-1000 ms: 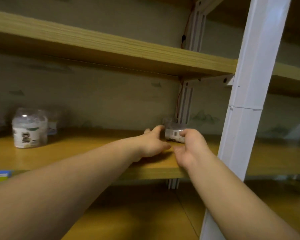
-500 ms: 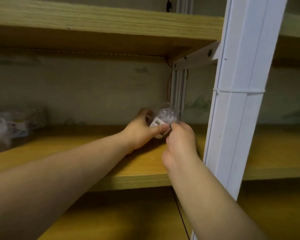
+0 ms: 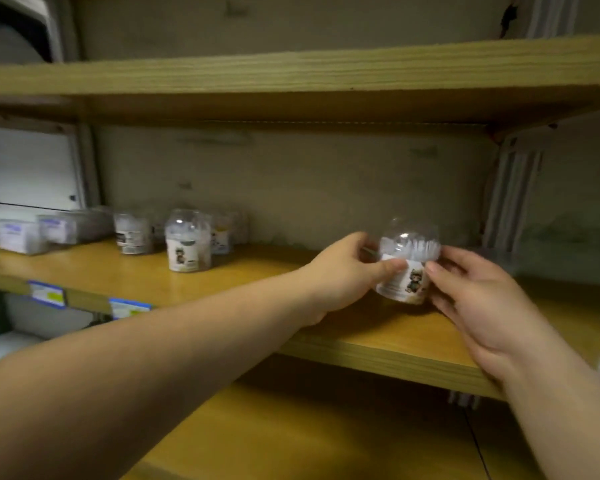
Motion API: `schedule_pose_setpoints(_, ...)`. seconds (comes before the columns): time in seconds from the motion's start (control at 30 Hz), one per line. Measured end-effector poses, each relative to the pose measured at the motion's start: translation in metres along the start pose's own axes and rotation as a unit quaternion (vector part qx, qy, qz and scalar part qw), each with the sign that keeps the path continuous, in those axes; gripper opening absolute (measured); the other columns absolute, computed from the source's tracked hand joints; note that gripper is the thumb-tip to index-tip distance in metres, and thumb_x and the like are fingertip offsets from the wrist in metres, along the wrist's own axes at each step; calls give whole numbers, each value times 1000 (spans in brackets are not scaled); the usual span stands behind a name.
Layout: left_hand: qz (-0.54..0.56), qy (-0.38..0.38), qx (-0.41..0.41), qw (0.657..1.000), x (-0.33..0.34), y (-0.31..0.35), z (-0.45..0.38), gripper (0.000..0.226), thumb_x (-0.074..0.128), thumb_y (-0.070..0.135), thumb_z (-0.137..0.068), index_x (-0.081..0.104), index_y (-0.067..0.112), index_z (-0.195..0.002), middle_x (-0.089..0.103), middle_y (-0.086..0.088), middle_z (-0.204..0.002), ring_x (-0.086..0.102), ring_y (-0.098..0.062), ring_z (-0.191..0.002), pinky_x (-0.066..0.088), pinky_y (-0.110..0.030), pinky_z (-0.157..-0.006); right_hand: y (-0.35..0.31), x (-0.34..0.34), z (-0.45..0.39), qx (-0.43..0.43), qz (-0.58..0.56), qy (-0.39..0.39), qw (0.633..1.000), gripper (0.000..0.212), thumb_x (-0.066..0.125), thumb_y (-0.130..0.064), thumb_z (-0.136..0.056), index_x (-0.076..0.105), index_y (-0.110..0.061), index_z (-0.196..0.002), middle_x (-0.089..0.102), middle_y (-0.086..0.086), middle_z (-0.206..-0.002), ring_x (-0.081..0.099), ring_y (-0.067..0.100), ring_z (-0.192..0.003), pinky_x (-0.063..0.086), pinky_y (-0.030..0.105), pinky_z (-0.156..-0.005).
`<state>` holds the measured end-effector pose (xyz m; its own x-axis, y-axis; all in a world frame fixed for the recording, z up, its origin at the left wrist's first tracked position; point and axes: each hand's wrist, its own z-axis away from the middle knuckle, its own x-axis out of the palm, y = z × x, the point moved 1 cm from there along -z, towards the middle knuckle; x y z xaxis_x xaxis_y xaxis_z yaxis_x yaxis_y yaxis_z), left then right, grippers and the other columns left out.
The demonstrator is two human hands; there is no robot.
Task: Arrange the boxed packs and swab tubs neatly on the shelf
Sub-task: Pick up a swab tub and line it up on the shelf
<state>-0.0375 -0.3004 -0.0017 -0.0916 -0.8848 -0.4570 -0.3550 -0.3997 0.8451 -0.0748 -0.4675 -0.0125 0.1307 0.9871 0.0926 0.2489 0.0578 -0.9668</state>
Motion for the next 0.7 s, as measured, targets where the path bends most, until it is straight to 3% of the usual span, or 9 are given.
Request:
schedule_pose_setpoints(0.13,0,24,9,1000,-48,-18,29,46,69,41,-91,58,22,-131,69,5,-115,67,-11,-104,55,-35,-95,-4,53,15,-43,44,-51,997,28,62,-10,-95,62,-32,-112,71,-2,-116,69,16,-107,54,38,-97)
schedule_pose_setpoints(0.27,-24,43,23,998,-124,-47,61,60,73,53,-83,59,23,-133,70,8,-116,67,-10,-107,54,-38,-98,0,131,35,-89,59,-52,993,27,67,-14,-93,61,-33,-111,70,-8,-110,68,8,-100,56,29,-87)
schedule_pose_setpoints(0.33,-20,43,40,998,-169,-64,79,55,74,49,-84,62,23,-131,73,9,-114,69,-5,-104,55,-33,-97,6,175,42,-92,60,-63,992,32,68,-14,-92,62,-29,-120,71,-8,-111,69,8,-101,57,29,-88)
schedule_pose_setpoints(0.6,-78,23,82,993,-298,-137,98,32,69,50,-87,67,30,-113,75,13,-102,67,10,-88,51,-11,-68,29,302,35,-100,76,-86,988,33,70,-5,-90,64,-14,-120,71,6,-112,72,18,-102,60,31,-82)
schedule_pose_setpoints(0.7,-94,-19,94,991,-308,-157,94,41,71,51,-85,66,29,-121,74,14,-106,68,5,-96,56,-21,-84,34,312,35,-79,131,-95,984,36,71,-3,-87,60,-11,-121,69,9,-108,73,16,-91,59,29,-76)
